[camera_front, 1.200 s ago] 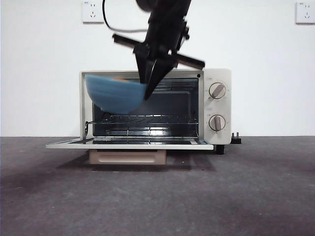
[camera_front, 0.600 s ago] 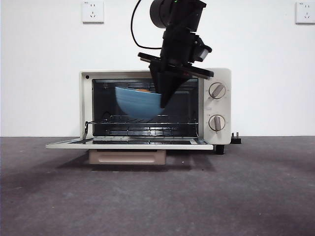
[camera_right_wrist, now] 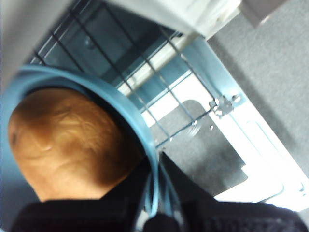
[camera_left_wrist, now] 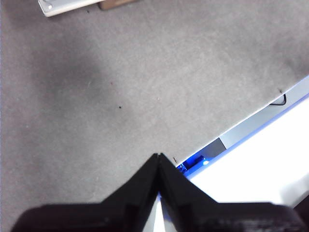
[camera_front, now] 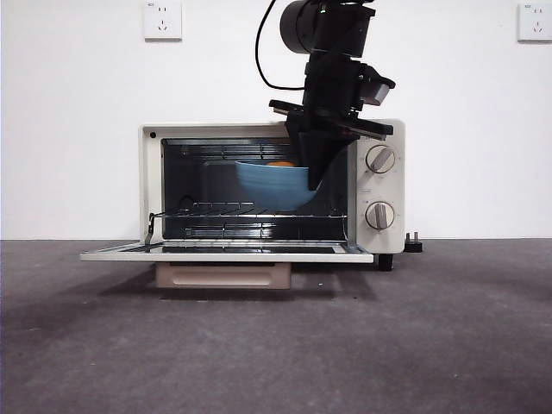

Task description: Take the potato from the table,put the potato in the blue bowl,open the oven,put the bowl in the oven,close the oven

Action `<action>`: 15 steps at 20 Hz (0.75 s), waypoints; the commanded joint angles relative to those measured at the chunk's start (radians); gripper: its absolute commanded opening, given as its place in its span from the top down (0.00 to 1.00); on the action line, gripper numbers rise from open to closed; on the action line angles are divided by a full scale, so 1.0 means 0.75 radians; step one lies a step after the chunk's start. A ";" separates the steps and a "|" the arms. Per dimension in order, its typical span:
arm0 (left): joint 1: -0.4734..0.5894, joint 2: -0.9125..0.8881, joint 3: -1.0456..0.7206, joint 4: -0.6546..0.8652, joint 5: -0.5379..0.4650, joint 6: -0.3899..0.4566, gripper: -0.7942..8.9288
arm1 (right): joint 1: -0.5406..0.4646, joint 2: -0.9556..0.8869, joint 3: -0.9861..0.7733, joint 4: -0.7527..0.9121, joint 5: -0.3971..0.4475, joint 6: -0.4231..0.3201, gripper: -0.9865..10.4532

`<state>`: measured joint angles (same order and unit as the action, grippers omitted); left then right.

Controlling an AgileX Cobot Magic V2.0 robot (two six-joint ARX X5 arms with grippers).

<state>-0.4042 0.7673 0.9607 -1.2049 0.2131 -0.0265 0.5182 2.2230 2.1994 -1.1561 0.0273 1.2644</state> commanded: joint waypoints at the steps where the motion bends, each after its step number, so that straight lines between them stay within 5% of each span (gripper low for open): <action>1: 0.005 0.011 0.002 -0.003 0.005 0.005 0.92 | -0.012 0.027 0.008 0.004 0.009 -0.019 0.90; 5: 0.005 0.025 0.002 -0.008 0.005 0.006 0.92 | -0.012 0.027 0.008 0.008 0.038 -0.052 0.74; 15: 0.005 0.024 0.002 -0.019 0.005 0.005 0.92 | -0.011 0.002 0.039 -0.001 0.044 -0.150 0.75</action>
<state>-0.4042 0.7879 0.9607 -1.2186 0.2134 -0.0261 0.5064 2.2230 2.2238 -1.1568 0.0540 1.1755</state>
